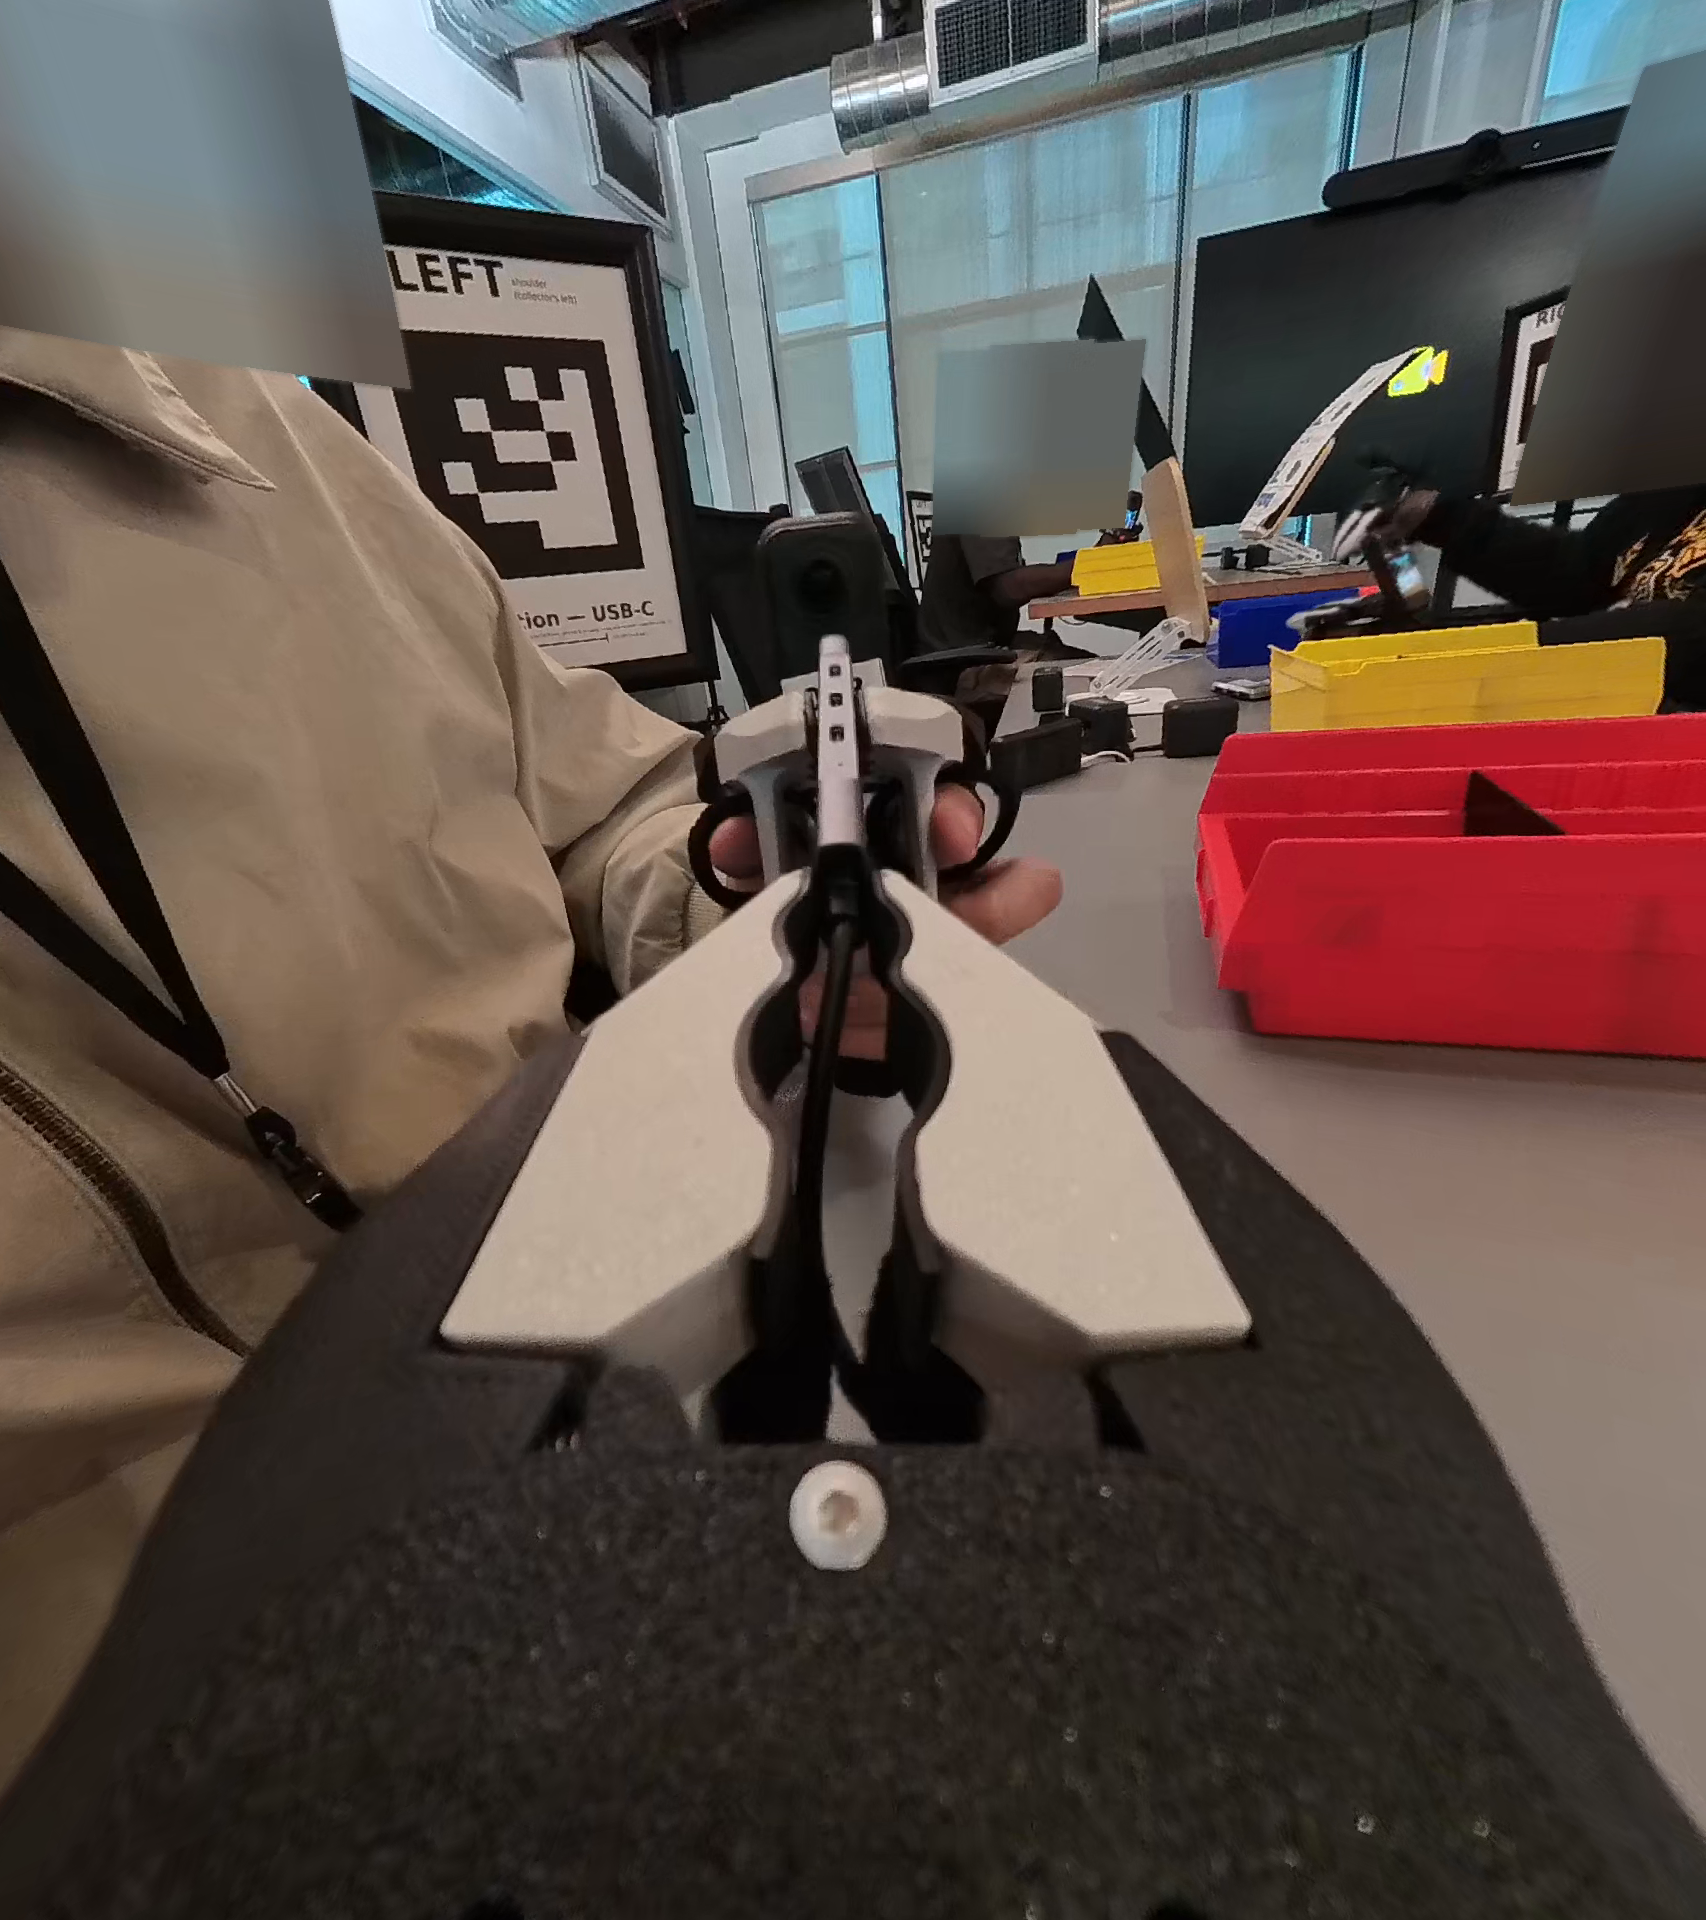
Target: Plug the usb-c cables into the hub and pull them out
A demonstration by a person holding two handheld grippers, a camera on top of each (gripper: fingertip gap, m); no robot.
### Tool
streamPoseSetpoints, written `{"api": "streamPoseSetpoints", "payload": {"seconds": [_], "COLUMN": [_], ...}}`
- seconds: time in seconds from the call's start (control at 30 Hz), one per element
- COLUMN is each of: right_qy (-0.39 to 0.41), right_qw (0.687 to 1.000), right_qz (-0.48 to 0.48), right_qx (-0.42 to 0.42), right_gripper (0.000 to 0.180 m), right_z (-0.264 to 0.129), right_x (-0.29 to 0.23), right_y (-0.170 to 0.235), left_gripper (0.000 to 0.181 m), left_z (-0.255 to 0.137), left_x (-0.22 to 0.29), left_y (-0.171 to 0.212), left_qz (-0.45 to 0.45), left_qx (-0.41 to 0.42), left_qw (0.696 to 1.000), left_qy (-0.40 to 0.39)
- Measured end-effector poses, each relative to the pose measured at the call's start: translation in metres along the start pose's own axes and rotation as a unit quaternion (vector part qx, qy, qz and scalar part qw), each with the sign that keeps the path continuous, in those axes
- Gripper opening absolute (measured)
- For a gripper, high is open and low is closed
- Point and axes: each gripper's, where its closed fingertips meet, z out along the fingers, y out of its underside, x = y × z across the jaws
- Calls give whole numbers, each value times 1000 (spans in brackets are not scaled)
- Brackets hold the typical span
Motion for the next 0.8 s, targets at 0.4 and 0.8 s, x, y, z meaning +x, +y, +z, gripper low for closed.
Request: {"api": "streamPoseSetpoints", "payload": {"seconds": [0.4, 0.8], "right_qy": [4, 31], "right_qw": [1000, 999], "right_qz": [0, 4], "right_qx": [-2, -16], "right_gripper": [8, 10], "right_z": [-3, -5], "right_x": [2, 12], "right_y": [0, 6], "left_gripper": [9, 10], "left_z": [-1, -2], "left_x": [-3, -8], "left_y": [-3, 5], "left_qz": [-14, 35], "left_qx": [0, -34], "left_qw": [1000, 999], "left_qy": [-6, -7]}}
